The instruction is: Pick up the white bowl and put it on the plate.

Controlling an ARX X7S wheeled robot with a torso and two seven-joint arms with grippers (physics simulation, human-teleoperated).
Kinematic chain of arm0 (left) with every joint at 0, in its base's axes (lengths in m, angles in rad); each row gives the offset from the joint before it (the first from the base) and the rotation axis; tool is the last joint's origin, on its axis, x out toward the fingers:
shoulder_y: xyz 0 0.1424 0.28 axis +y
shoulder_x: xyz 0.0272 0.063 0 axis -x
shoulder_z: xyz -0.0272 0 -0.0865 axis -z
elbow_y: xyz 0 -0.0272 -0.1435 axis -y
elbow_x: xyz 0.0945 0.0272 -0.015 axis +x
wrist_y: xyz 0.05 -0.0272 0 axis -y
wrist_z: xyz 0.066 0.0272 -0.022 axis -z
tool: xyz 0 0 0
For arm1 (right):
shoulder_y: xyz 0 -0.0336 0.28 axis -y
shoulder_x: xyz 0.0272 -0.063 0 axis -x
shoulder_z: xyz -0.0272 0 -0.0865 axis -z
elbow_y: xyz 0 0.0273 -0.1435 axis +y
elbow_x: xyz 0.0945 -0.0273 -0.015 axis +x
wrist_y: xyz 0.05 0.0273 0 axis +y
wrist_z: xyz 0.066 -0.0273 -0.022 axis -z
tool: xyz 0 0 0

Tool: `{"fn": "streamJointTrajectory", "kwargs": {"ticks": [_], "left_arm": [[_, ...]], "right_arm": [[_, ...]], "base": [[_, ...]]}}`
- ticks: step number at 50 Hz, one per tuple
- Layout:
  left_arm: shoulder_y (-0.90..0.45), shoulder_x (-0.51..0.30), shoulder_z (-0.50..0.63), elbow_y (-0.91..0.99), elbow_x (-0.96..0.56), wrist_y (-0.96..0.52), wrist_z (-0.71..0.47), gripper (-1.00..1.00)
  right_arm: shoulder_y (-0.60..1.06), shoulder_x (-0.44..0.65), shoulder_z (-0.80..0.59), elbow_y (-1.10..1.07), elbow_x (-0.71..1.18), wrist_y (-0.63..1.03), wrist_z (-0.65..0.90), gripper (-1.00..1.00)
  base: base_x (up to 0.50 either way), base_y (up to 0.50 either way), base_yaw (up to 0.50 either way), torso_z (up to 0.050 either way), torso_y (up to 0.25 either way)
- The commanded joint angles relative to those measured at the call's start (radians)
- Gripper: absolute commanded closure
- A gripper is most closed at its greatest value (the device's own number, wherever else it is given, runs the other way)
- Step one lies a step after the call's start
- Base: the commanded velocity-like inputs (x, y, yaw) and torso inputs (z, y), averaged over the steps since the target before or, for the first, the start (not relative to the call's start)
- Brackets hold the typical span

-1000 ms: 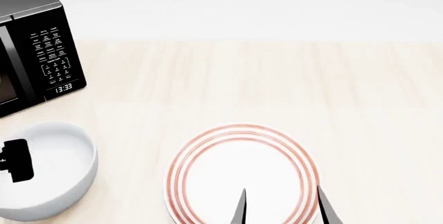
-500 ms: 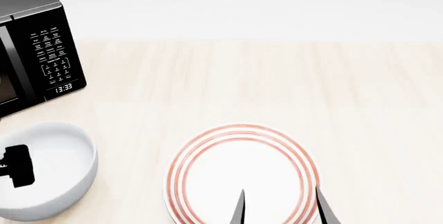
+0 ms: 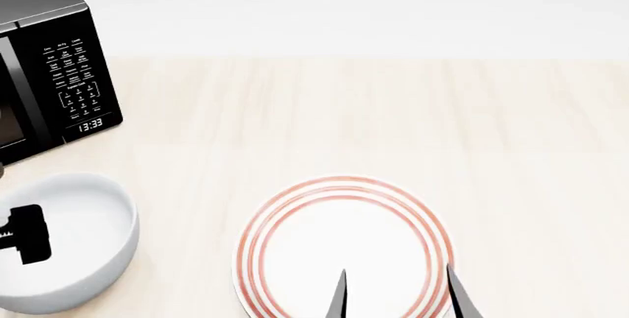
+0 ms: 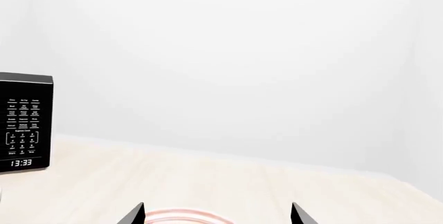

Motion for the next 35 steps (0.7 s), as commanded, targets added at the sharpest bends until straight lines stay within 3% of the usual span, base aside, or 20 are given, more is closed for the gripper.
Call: {"fn": "streamJointTrajectory", "kwargs": {"ticks": [1,35], "left_arm": [[-0.034,0.023,0.019,-0.093,0.037,0.032,0.045,-1.00],[0.000,0.024,0.008,-0.075,0.027,0.042,0.031,-1.00]], "right_arm": [[0.000,0.002,-0.004,-0.003,0.002,0.002,0.004,-1.00],[0.004,0.012,-0.012,0.004,0.010,-0.003,0.014,-1.00]], "base": [[0.00,0.00,0.00,0.000,0.000],[0.00,0.00,0.00,0.000,0.000]]}}
